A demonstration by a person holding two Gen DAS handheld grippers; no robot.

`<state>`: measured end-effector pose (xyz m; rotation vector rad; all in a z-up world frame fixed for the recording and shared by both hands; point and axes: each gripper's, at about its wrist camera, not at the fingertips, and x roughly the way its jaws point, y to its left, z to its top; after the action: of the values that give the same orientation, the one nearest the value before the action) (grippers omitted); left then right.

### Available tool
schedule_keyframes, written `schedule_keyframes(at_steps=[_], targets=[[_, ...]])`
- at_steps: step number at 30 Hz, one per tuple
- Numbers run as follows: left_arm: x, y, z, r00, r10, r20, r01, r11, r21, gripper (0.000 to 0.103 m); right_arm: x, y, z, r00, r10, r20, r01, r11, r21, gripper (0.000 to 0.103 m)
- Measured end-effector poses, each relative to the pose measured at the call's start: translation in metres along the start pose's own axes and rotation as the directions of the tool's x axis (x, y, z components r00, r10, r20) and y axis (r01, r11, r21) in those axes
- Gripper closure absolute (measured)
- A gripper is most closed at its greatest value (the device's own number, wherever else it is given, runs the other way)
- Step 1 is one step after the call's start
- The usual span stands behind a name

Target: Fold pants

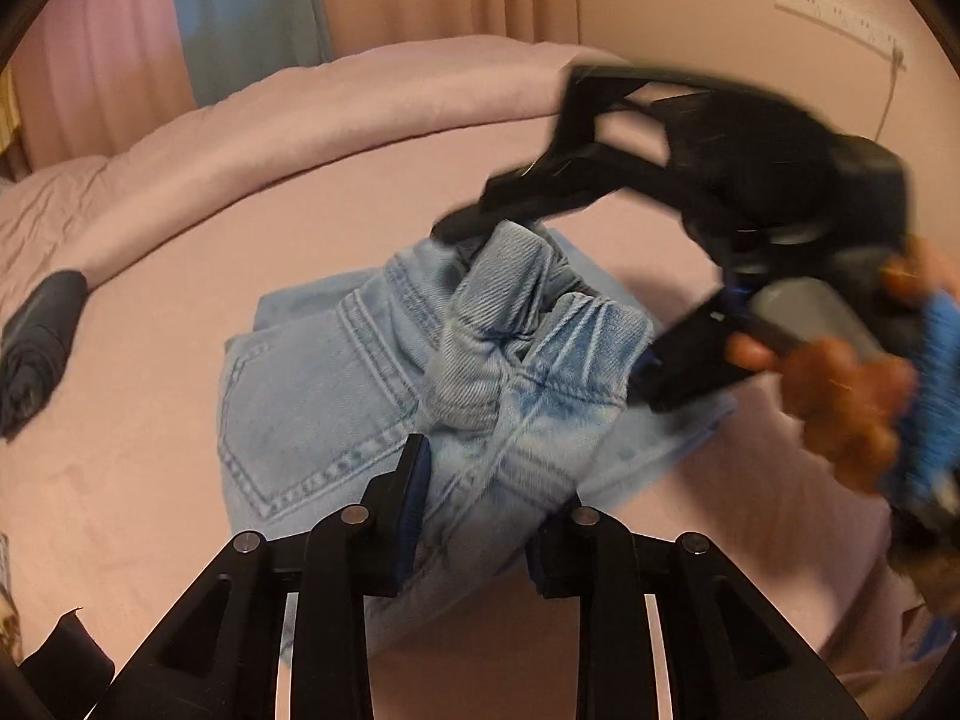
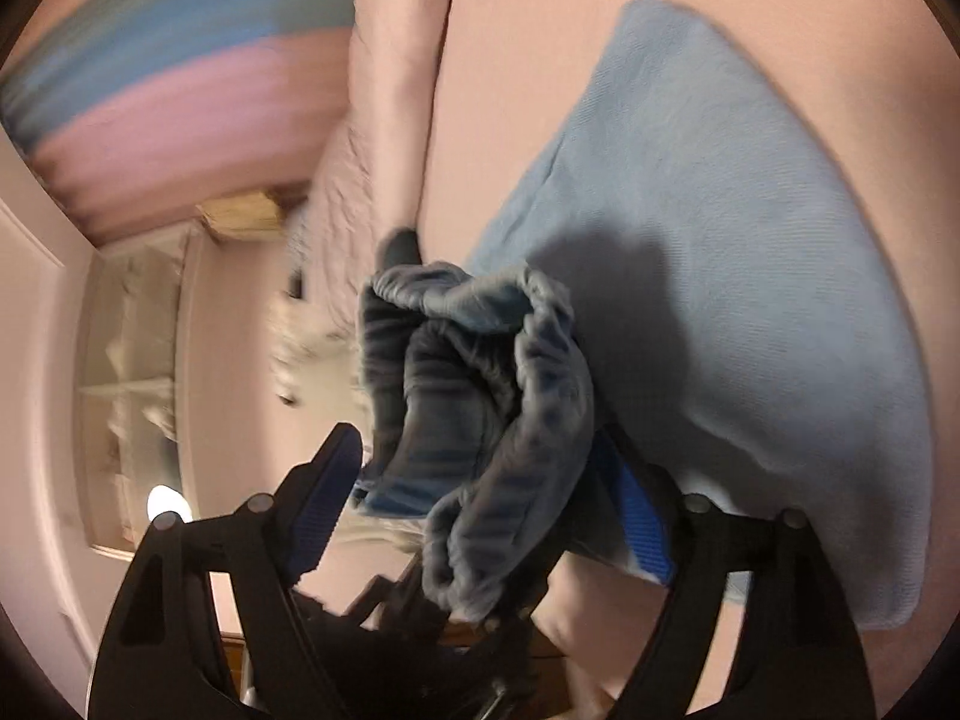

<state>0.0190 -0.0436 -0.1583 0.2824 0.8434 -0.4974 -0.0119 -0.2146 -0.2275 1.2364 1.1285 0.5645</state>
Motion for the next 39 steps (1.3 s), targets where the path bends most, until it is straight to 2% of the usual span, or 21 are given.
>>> schedule_keyframes(at_steps=[1, 4, 7, 9, 12, 15, 19, 20, 22, 25, 29, 32, 34, 39], targets=[[-0.004, 0.001, -0.003, 1.0, -0.014, 0.006, 0.014, 1.0, 0.0, 0.074, 0.004, 0.006, 0.001, 0.997, -0.072, 0.001, 0.072, 0.997, -0.014, 0.021], [-0.02, 0.011, -0.014, 0.997, -0.071, 0.023, 0.072, 0.997, -0.025, 0.072, 0.023, 0.012, 0.017, 0.988, -0.157, -0.004, 0.157, 0.987, -0.021, 0.023], [-0.036, 0.027, -0.026, 0.992, -0.112, 0.053, 0.117, 0.987, -0.108, 0.071, 0.032, 0.022, 0.018, 0.978, -0.209, 0.002, 0.208, 0.974, -0.093, 0.035], [-0.044, 0.042, -0.031, 0.995, -0.075, 0.072, 0.086, 0.983, -0.165, 0.071, 0.03, 0.021, 0.027, 0.971, -0.237, 0.017, 0.238, 0.964, -0.116, 0.053], [-0.054, 0.068, -0.036, 0.994, -0.041, 0.099, 0.066, 0.964, -0.258, 0.071, 0.029, 0.015, 0.032, 0.965, -0.26, 0.024, 0.261, 0.954, -0.148, 0.063], [-0.056, 0.093, -0.037, 0.994, 0.003, 0.111, 0.035, 0.943, -0.332, 0.071, 0.033, 0.023, 0.037, 0.955, -0.293, 0.053, 0.297, 0.929, -0.222, 0.066], [-0.059, 0.104, -0.039, 0.993, 0.035, 0.111, 0.008, 0.931, -0.366, 0.071, 0.024, 0.042, 0.045, 0.965, -0.245, 0.092, 0.262, 0.92, -0.291, 0.068], [-0.059, 0.105, -0.039, 0.993, 0.035, 0.112, 0.009, 0.929, -0.37, 0.071, 0.027, 0.057, 0.047, 0.965, -0.239, 0.11, 0.261, 0.914, -0.311, 0.068], [-0.057, 0.106, -0.039, 0.993, 0.038, 0.109, 0.006, 0.928, -0.373, 0.071, 0.018, 0.063, 0.052, 0.962, -0.236, 0.134, 0.268, 0.908, -0.323, 0.068], [-0.05, 0.102, -0.034, 0.995, 0.028, 0.096, 0.009, 0.933, -0.36, 0.071, 0.0, 0.049, 0.061, 0.959, -0.239, 0.149, 0.275, 0.91, -0.31, 0.068], [-0.033, 0.09, -0.017, 0.997, 0.006, 0.075, 0.016, 0.955, -0.298, 0.071, -0.016, 0.025, 0.066, 0.938, -0.294, 0.183, 0.335, 0.903, -0.267, 0.068], [-0.014, 0.078, -0.002, 0.998, -0.016, 0.057, 0.029, 0.97, -0.241, 0.071, -0.022, 0.007, 0.071, 0.941, -0.29, 0.175, 0.325, 0.917, -0.231, 0.068], [0.002, 0.067, 0.007, 0.999, -0.031, 0.034, 0.037, 0.979, -0.201, 0.071, -0.018, -0.001, 0.074, 0.933, -0.316, 0.175, 0.35, 0.911, -0.219, 0.068], [0.042, 0.051, 0.007, 0.997, -0.01, -0.081, -0.002, 0.99, -0.14, 0.071, -0.014, -0.014, 0.08, 0.937, -0.301, 0.18, 0.335, 0.918, -0.213, 0.063]])
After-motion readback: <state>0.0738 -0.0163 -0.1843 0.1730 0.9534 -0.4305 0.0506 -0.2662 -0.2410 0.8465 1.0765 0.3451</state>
